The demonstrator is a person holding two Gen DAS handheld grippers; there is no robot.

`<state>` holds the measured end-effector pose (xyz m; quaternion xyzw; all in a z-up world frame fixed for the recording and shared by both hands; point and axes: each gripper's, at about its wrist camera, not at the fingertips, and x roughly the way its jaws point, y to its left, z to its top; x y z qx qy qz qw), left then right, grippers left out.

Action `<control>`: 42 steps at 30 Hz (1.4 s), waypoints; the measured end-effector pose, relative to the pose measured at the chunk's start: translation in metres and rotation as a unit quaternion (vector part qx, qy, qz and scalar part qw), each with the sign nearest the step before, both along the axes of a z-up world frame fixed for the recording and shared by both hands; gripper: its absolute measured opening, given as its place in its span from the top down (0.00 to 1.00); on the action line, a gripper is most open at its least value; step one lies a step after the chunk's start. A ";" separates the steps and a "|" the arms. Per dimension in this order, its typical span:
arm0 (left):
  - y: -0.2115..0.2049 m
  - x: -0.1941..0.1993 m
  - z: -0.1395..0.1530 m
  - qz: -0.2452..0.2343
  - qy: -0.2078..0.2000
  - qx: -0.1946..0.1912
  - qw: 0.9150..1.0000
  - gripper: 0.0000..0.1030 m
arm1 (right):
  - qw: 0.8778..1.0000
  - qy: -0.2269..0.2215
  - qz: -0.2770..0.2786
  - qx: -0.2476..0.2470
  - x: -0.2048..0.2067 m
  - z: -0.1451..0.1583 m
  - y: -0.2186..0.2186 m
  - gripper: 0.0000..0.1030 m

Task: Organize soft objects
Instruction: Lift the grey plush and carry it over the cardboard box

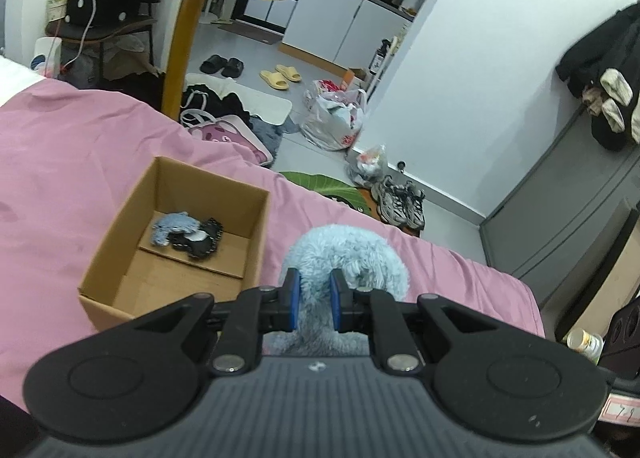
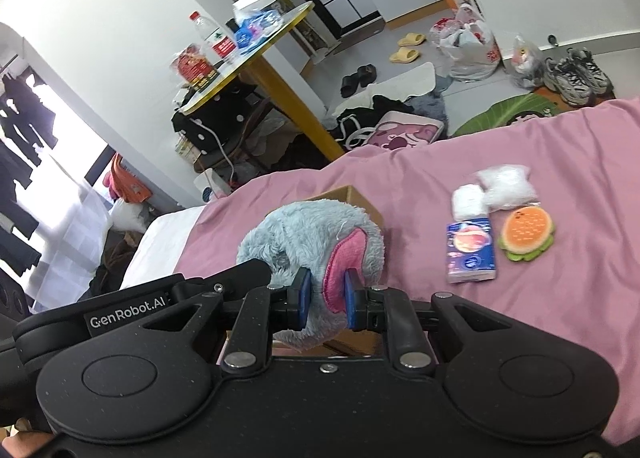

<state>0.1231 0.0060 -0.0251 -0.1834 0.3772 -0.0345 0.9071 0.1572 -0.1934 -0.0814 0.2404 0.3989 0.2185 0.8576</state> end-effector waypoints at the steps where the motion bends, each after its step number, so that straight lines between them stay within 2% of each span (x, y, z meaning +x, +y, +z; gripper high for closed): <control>1: 0.003 0.000 0.000 0.003 -0.002 0.002 1.000 0.86 | 1.000 0.002 0.002 0.001 0.001 0.000 0.004 0.83; 12: 0.049 0.001 -0.004 0.041 -0.001 -0.007 0.999 0.86 | 1.000 0.003 0.028 -0.007 0.012 0.004 0.054 0.83; 18: 0.077 0.008 -0.004 0.054 0.002 -0.009 0.998 0.86 | 0.999 0.010 0.037 0.011 0.022 0.000 0.077 0.83; 25: 0.108 0.022 -0.020 0.078 0.019 -0.031 0.996 0.86 | 0.999 0.019 0.045 -0.003 0.037 -0.013 0.103 0.83; 32: 0.119 0.042 -0.047 0.089 0.057 -0.023 0.994 0.86 | 0.997 0.050 0.051 -0.026 0.053 -0.036 0.121 0.82; 36: 0.121 0.048 -0.058 0.090 0.063 -0.011 0.994 0.86 | 0.996 0.062 0.054 -0.035 0.061 -0.044 0.129 0.82; 42: 0.130 0.056 -0.075 0.093 0.089 -0.023 0.991 0.86 | 0.993 0.081 0.064 -0.055 0.069 -0.056 0.138 0.79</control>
